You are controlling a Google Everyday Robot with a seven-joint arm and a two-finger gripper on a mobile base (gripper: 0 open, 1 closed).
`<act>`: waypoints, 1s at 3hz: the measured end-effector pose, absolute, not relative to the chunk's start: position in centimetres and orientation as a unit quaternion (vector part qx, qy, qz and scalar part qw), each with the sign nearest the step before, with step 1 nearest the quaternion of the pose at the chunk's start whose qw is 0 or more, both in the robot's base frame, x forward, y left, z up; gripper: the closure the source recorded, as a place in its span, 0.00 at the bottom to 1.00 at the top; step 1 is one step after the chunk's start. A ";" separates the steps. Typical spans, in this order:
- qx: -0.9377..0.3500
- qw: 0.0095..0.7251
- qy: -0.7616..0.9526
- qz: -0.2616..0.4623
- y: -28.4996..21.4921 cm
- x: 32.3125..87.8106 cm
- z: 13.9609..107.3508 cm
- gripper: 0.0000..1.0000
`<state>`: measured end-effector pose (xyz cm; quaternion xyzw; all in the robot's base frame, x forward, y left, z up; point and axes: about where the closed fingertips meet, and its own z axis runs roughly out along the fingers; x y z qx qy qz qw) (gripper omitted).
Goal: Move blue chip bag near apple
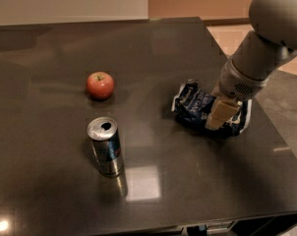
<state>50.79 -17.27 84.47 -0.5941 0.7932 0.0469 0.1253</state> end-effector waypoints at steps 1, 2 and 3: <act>-0.596 0.115 0.793 0.051 -16.8 51.2 85.2 0.64; -0.604 0.098 0.790 0.051 -16.0 52.3 86.3 0.88; -0.623 0.092 0.775 0.052 -14.0 53.7 87.3 1.00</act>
Offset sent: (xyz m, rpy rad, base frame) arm 0.0306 0.0248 0.0339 -0.0564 0.0869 0.0553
